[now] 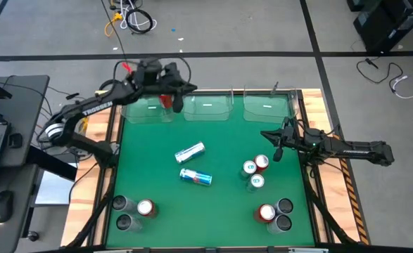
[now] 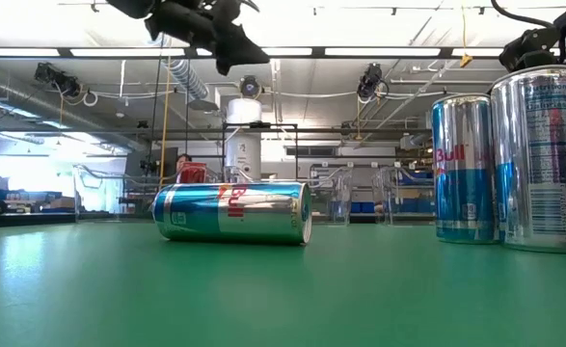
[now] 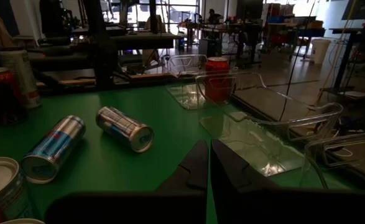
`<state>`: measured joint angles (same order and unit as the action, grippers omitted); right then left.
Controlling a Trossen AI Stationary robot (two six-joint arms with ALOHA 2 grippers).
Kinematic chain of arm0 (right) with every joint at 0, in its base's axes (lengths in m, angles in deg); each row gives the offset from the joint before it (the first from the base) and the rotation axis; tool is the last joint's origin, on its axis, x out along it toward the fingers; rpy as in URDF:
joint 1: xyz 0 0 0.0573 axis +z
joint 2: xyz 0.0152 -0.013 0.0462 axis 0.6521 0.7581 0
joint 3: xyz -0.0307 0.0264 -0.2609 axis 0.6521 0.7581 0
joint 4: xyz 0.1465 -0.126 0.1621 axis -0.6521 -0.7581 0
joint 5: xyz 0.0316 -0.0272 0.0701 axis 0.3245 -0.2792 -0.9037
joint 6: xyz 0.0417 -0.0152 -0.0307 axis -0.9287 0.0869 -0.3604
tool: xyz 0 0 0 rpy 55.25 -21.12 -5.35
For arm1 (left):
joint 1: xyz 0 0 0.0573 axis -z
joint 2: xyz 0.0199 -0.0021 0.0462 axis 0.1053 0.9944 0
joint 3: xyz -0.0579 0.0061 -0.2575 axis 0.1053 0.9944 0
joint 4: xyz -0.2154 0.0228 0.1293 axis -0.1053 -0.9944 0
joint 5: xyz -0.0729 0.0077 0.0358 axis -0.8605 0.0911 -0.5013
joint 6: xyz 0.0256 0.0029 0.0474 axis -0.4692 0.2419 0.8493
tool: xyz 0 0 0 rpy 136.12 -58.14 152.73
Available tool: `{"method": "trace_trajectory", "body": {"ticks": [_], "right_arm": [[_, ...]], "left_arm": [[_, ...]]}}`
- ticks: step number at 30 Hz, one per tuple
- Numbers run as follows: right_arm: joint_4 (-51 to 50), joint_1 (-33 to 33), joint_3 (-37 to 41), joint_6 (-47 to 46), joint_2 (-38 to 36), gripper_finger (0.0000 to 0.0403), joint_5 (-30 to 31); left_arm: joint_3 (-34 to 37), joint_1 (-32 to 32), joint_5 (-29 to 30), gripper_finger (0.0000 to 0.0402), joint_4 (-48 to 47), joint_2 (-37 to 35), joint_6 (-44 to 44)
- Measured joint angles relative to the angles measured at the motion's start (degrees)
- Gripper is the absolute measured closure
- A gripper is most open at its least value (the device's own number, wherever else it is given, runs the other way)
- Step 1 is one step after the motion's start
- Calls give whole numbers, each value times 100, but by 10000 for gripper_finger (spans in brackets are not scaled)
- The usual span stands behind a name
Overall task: Sort soda cans
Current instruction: Put the blue soda can into the transparent middle bin
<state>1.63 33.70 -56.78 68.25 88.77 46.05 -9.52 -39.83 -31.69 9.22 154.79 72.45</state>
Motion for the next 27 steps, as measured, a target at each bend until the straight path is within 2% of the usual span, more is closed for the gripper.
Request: {"method": "trace_trajectory", "body": {"ticks": [14, 20, 27], "right_arm": [[28, 2, 0, 6, -2, 396, 1], [595, 2, 2, 417, 0, 396, -1], [1625, 0, 2, 397, 1, 396, 0]], "left_arm": [[1833, 801, -63, 393, 1967, -850, -3], [2457, 919, -74, 393, 2185, -1186, -30], [2938, 959, -65, 393, 2504, -1407, -12]]}}
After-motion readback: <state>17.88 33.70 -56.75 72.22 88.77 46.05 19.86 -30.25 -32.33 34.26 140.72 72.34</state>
